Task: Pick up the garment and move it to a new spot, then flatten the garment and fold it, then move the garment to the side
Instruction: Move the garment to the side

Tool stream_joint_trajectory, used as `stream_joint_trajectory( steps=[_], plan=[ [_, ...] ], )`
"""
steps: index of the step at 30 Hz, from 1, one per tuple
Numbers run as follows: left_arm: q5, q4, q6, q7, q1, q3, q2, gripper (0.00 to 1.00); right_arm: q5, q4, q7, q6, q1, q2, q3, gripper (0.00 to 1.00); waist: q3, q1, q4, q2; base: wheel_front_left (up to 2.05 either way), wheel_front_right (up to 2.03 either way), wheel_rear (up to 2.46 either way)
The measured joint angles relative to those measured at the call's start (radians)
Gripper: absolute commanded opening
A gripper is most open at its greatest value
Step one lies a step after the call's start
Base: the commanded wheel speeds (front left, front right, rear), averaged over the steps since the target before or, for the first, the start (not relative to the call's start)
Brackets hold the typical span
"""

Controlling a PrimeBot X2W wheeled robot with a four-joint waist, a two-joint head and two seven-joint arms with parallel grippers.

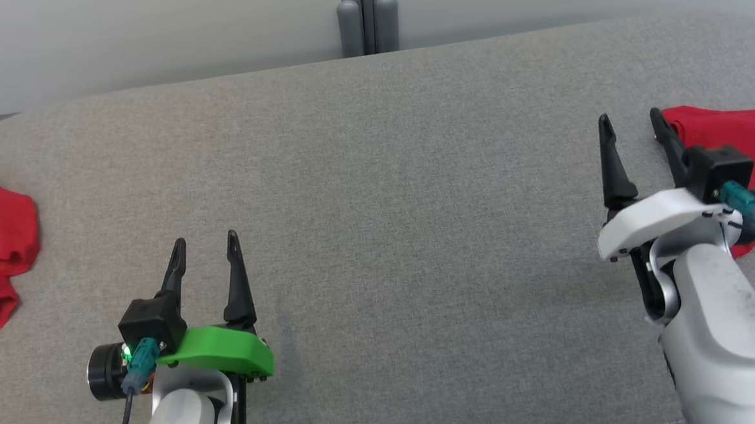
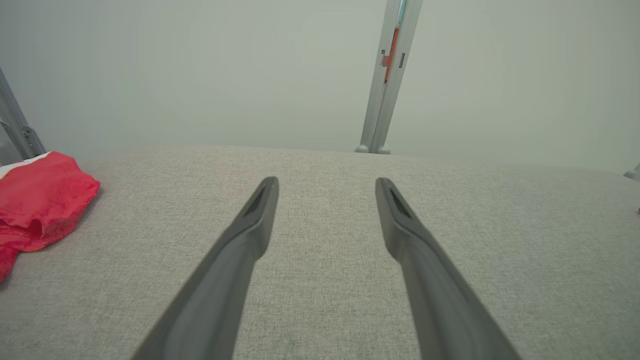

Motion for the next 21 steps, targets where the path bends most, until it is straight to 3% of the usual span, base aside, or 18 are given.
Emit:
stream_joint_trajectory(
  steps=[4,11,21],
  plan=[
    [0.006,-0.005,0.0,0.0,0.052,0.022,-0.02,1.0,0.002,-0.089,0.012,0.0,0.116,0.047,0.005,1.0,-0.041,0.0,0.022,0.0,0.0,0.0,0.0],
    [0.012,-0.008,-0.005,0.0,0.131,0.042,-0.049,1.0,-0.025,-0.258,0.01,0.0,0.284,0.073,-0.004,1.0,-0.092,0.0,0.048,0.0,0.0,0.0,0.0],
    [0.032,-0.028,-0.012,0.0,0.193,0.05,-0.065,1.0,0.1,-0.339,0.014,0.0,0.465,0.074,0.05,1.0,-0.13,0.0,0.054,0.0,0.0,0.0,0.0]
  ],
)
